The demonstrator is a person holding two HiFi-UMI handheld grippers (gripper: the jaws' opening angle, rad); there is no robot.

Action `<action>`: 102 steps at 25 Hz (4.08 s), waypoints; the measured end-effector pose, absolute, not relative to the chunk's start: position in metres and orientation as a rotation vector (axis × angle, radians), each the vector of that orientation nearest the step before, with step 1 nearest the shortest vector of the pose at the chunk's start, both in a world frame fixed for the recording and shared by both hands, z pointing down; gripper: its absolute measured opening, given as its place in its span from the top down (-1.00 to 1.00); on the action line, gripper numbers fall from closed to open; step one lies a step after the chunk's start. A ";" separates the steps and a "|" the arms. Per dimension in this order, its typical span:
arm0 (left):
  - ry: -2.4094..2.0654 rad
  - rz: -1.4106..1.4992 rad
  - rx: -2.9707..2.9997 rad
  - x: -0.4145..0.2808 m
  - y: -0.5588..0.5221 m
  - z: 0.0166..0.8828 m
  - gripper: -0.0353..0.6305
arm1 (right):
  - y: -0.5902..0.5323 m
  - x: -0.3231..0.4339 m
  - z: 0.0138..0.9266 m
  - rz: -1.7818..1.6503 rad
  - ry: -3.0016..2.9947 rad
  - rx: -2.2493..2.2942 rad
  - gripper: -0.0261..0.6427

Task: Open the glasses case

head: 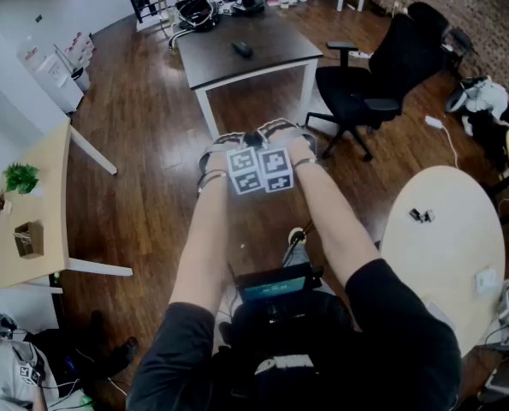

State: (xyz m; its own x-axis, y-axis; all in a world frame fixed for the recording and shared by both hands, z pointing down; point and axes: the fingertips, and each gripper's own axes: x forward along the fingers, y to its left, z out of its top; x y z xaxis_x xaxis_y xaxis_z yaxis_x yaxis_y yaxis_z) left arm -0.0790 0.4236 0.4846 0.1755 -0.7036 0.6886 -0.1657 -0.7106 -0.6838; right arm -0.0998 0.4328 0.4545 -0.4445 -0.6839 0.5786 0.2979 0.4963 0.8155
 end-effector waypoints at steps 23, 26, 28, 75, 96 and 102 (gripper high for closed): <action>0.841 -1.698 -1.938 -0.093 0.140 0.504 0.89 | 0.149 -0.110 0.472 -1.205 -1.779 0.279 0.89; 0.846 -1.712 -1.913 -0.091 0.114 0.501 0.89 | 0.123 -0.107 0.469 -1.226 -1.783 0.283 0.89; 0.843 -1.720 -1.899 -0.092 0.100 0.500 0.89 | 0.110 -0.107 0.468 -1.235 -1.783 0.280 0.89; 0.700 -1.572 -2.052 -0.200 -0.218 0.531 0.89 | -0.207 -0.220 0.503 -1.036 -1.692 0.308 0.89; 1.005 -1.728 -2.408 -0.239 -0.325 0.607 0.89 | -0.347 -0.176 0.587 -0.724 -1.905 0.245 0.89; 1.579 -1.360 -3.102 -0.241 -0.354 0.634 0.51 | -0.371 -0.168 0.628 -0.559 -2.064 0.190 0.89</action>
State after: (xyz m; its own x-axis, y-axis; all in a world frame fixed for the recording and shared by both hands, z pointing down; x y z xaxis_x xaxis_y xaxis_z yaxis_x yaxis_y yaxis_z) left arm -0.2414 -0.3537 0.6338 0.4315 -0.4374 0.7890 -0.8452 -0.5018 0.1841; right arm -0.1679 -0.3707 0.6284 -0.5328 -0.3494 0.7707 0.0871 0.8833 0.4607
